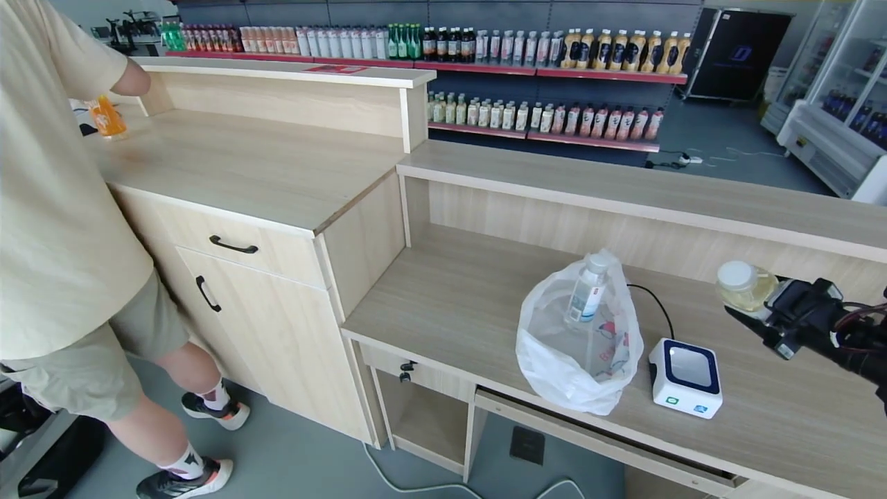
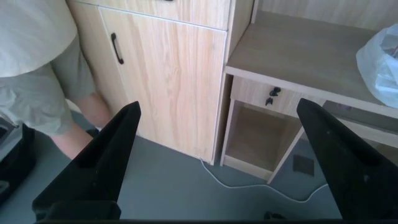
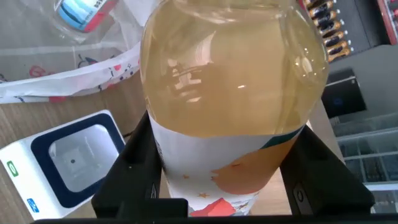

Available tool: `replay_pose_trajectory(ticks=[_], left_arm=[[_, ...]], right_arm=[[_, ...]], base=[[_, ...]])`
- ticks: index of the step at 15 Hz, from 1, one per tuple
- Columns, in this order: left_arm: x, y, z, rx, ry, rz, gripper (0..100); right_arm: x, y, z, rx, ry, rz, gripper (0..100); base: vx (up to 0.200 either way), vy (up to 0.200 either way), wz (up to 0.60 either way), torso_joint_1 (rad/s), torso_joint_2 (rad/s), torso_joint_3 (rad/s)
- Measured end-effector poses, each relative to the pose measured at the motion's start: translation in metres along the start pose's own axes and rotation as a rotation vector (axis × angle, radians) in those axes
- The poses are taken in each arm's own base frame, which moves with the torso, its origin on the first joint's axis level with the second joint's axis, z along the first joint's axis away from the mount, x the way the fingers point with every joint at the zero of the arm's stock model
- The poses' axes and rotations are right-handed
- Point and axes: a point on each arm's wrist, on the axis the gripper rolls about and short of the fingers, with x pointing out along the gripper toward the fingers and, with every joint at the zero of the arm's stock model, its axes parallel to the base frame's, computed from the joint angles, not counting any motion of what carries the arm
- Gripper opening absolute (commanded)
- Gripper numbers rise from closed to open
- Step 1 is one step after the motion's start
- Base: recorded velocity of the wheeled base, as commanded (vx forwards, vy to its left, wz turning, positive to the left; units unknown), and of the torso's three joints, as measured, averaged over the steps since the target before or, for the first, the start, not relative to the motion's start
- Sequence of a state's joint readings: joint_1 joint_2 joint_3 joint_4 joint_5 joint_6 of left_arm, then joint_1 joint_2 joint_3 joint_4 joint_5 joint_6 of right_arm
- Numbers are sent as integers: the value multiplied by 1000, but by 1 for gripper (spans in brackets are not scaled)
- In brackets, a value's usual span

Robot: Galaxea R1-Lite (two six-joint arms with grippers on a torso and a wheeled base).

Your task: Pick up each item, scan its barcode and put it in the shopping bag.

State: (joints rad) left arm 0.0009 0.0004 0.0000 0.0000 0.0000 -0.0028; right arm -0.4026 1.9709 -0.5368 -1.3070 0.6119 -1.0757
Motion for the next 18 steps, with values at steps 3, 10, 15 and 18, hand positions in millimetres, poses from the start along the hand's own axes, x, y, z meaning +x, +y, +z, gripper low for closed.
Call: replay_pose_trajectory(ticks=[3,10,15,18], left_arm=[[0,0,0,0,0,0,100],[0,0,0,0,0,0,100],[0,0,0,0,0,0,100],[0,0,0,0,0,0,100]], right_arm=[[8,12,-14,68,-28,50,0],[19,23,-31,71,-72,71,0],[26,28,-35,46,-114,59,0],[29,33,-39,46,-116,60,0]], base=[[0,0,0,0,0,0],[0,0,0,0,0,0],[0,0,0,0,0,0],[0,0,0,0,0,0]])
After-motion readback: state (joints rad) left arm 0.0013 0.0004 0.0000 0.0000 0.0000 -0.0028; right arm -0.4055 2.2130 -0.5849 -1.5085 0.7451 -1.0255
